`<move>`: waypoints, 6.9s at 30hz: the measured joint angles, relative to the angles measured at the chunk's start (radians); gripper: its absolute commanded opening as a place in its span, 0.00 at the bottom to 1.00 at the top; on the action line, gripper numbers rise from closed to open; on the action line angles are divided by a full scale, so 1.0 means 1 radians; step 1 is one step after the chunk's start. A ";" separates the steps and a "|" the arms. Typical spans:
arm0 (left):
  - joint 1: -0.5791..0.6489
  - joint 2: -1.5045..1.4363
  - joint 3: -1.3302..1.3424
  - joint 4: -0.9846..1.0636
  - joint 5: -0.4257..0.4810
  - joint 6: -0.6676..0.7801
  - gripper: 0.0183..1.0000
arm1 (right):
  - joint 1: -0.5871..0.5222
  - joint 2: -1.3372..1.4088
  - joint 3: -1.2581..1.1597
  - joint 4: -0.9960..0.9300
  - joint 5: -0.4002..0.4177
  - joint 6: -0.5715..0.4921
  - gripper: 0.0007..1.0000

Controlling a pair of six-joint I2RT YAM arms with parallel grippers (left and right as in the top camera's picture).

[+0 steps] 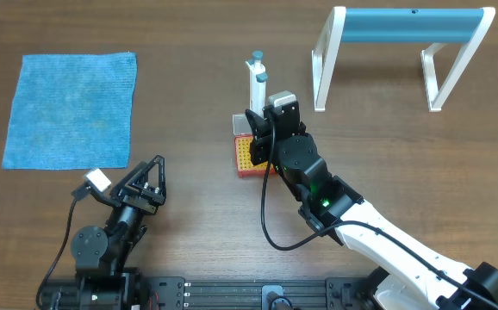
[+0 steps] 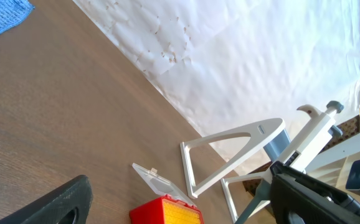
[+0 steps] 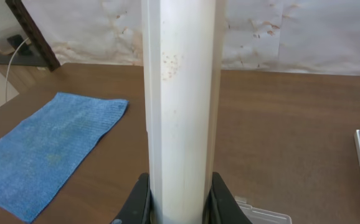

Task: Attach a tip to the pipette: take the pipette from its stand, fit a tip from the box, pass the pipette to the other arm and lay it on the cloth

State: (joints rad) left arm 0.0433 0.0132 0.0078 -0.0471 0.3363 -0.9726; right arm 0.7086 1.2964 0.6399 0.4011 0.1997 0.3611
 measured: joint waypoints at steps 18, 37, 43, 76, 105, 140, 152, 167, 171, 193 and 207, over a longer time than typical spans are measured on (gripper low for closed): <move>0.000 0.003 -0.002 0.062 -0.018 -0.194 0.92 | -0.283 -0.459 0.013 -0.418 -0.465 0.262 0.07; -0.240 1.391 0.912 0.169 0.895 0.236 0.88 | -0.289 -0.463 0.012 -0.375 -0.904 0.336 0.07; -0.288 1.395 0.928 0.206 0.984 0.246 0.88 | -0.289 -0.417 0.012 -0.367 -0.909 0.332 0.07; -0.235 1.397 0.958 -0.486 0.463 0.380 0.01 | -0.478 -0.391 0.016 -0.772 -0.855 0.234 0.86; 0.370 2.588 2.541 -1.380 -0.373 1.354 0.01 | -0.819 -0.392 0.019 -1.123 -0.638 0.285 0.86; 0.198 0.487 0.921 -1.183 -0.112 0.611 0.83 | -0.820 -1.242 0.069 -1.304 -0.196 -0.262 0.86; 0.123 0.412 0.803 -1.109 -0.103 0.507 0.83 | -0.820 -1.241 0.069 -1.344 -0.095 -0.286 0.86; 0.045 0.005 -0.002 -0.011 -0.179 1.067 0.83 | -0.820 -1.237 0.072 -1.345 -0.093 -0.289 0.86; 0.045 0.005 -0.002 -0.011 -0.179 1.067 0.84 | -0.820 -1.237 0.072 -1.345 -0.093 -0.289 0.86; 0.045 0.002 0.000 -0.014 -0.179 1.067 0.84 | -0.747 -1.230 -0.634 -0.465 -0.248 -0.304 0.86; 0.045 0.002 0.000 -0.014 -0.179 1.067 0.84 | -0.747 -1.230 -0.634 -0.465 -0.248 -0.304 0.86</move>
State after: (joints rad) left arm 0.0879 0.0154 0.0082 -0.0616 0.1570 0.0944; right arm -0.0387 0.0662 0.0063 -0.0635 -0.0483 0.0574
